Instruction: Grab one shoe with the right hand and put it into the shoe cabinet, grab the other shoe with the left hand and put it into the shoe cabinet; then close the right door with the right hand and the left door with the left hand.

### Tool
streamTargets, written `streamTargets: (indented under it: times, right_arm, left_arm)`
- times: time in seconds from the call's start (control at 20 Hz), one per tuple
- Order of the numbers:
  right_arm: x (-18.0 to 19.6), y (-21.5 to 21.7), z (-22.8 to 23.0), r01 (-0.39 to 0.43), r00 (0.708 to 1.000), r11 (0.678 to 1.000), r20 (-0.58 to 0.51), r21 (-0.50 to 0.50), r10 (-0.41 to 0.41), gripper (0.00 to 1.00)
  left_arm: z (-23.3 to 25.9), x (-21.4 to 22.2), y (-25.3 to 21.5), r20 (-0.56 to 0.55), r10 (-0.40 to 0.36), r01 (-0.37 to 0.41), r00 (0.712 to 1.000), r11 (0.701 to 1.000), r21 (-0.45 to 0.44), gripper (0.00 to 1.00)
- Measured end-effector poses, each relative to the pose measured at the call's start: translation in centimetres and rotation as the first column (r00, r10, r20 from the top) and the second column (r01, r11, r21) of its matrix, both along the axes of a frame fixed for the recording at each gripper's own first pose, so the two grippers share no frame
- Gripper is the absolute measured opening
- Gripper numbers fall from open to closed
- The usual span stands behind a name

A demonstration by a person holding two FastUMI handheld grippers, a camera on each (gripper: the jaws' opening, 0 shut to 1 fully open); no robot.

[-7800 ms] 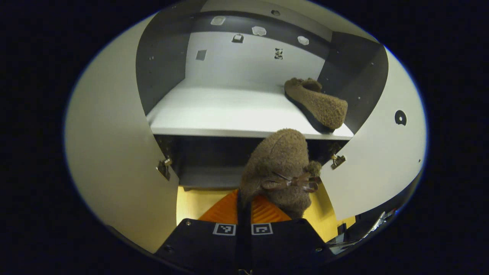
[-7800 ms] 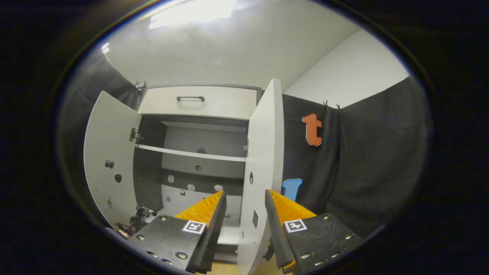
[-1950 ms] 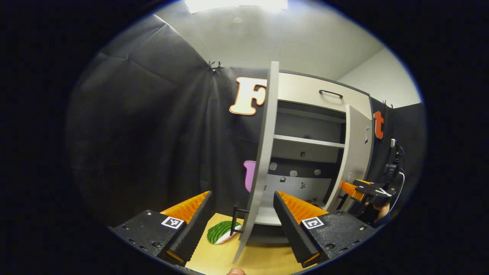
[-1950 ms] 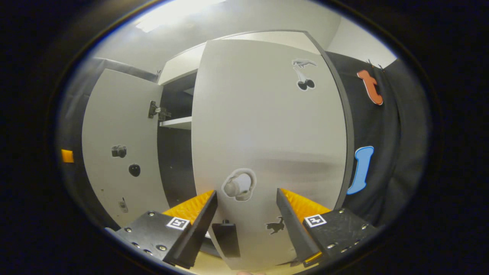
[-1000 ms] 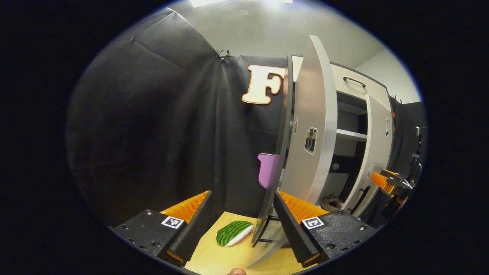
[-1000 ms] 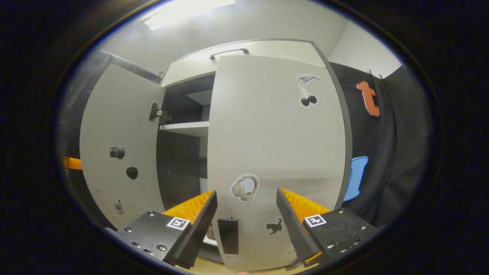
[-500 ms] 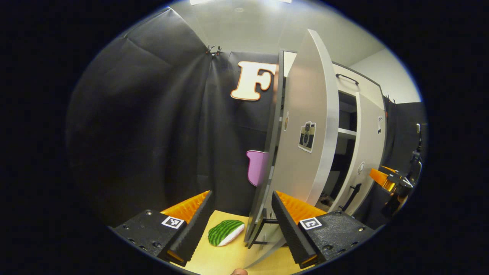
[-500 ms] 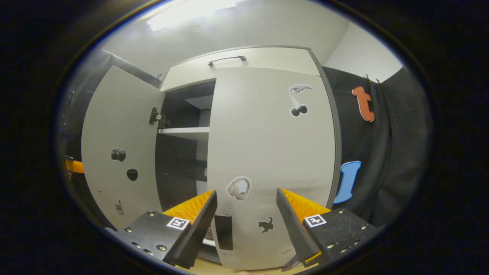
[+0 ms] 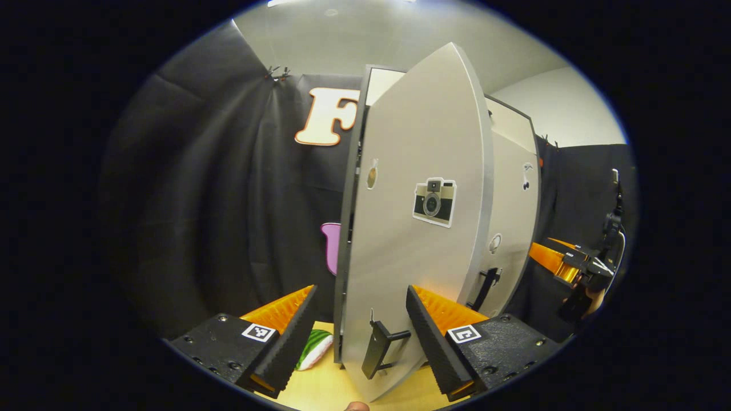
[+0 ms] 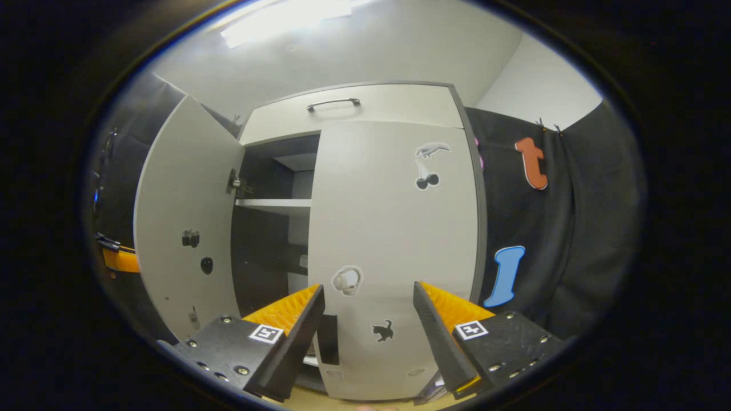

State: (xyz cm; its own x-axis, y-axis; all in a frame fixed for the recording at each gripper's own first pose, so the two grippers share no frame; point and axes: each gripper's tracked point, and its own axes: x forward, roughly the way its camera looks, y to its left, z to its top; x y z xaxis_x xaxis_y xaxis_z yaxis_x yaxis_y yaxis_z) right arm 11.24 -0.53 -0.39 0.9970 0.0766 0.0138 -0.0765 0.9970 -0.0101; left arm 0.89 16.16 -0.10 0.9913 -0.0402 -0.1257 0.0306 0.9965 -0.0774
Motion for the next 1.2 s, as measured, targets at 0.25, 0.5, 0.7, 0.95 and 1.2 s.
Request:
streamTargets:
  times: [0.25,0.5,0.7,0.95,1.2]
  right_arm:
    - [-1.0,-2.0,0.2,0.041,0.999,0.999,-0.006,-0.006,-0.041,0.94]
    - [-1.7,-2.9,0.3,0.059,0.998,0.998,-0.01,-0.009,-0.059,0.94]
    - [-1.8,-4.0,0.2,0.076,0.997,0.997,-0.018,-0.022,-0.076,0.89]
    - [-2.2,-5.8,-0.3,0.11,0.993,0.994,-0.031,-0.03,-0.111,0.89]
    - [-2.9,-7.3,-0.3,0.137,0.99,0.99,-0.033,-0.033,-0.138,0.89]
  left_arm:
    - [-0.3,1.6,-2.5,0.001,-0.067,0.067,0.998,0.998,-0.011,0.94]
    - [-1.3,2.2,-5.2,-0.009,-0.145,0.144,0.989,0.988,-0.058,0.94]
    - [-1.8,4.0,-7.3,-0.008,-0.185,0.184,0.983,0.98,-0.073,0.94]
    - [-1.7,6.4,-8.9,0.013,-0.196,0.196,0.981,0.98,-0.039,0.94]
    - [-1.8,8.7,-10.3,0.026,-0.192,0.192,0.981,0.981,-0.021,0.94]
